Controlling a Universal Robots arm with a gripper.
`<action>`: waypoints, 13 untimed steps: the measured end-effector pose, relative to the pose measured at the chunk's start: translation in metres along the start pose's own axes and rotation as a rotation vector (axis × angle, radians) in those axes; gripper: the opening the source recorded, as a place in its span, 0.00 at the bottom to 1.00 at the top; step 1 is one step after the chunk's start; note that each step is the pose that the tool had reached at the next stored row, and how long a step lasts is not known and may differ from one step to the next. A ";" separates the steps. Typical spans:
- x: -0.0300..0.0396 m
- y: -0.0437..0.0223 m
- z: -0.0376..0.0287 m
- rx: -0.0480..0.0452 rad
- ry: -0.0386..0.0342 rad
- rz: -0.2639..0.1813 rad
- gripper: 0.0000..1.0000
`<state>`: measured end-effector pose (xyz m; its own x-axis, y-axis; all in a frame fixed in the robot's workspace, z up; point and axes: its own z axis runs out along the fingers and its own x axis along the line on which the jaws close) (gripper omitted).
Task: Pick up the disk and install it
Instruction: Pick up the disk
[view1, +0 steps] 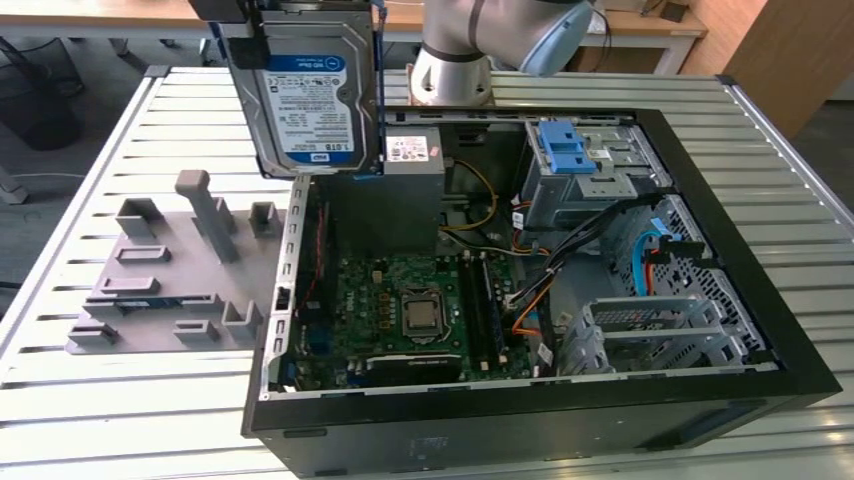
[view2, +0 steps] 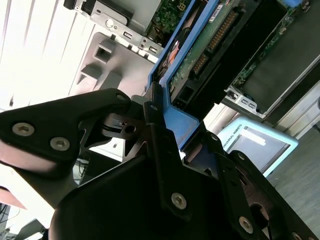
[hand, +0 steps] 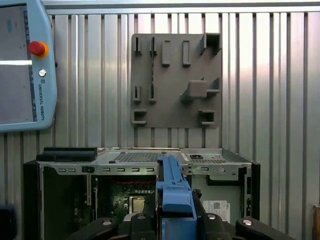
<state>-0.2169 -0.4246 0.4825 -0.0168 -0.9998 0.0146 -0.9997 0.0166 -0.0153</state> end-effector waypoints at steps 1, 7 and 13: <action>0.0001 -0.0007 0.0001 0.0001 -0.0001 0.000 0.37; 0.0010 -0.0060 0.0001 0.0000 0.0000 0.000 0.37; 0.0022 -0.0118 0.0002 0.0000 0.0000 0.000 0.37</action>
<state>-0.2051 -0.4271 0.4825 -0.0167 -0.9998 0.0146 -0.9997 0.0165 -0.0153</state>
